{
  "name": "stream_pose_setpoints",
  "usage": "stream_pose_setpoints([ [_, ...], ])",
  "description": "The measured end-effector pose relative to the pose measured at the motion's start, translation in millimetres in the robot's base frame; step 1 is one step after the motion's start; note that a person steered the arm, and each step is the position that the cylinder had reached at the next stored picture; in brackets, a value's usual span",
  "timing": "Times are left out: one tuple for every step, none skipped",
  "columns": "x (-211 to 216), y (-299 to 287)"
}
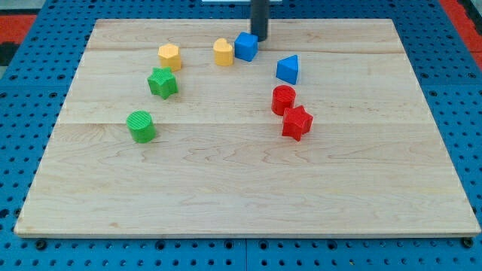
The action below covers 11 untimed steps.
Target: Move the blue cube bottom diagonally to the yellow heart
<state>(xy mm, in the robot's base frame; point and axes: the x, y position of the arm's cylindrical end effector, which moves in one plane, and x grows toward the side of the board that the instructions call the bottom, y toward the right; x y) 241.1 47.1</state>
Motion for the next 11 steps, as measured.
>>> stream_pose_setpoints([
  [-1,8],
  [-38,-27],
  [-31,-75],
  [-1,-59],
  [25,-25],
  [31,-18],
  [20,16],
  [32,84],
  [56,59],
  [64,52],
  [77,62],
])
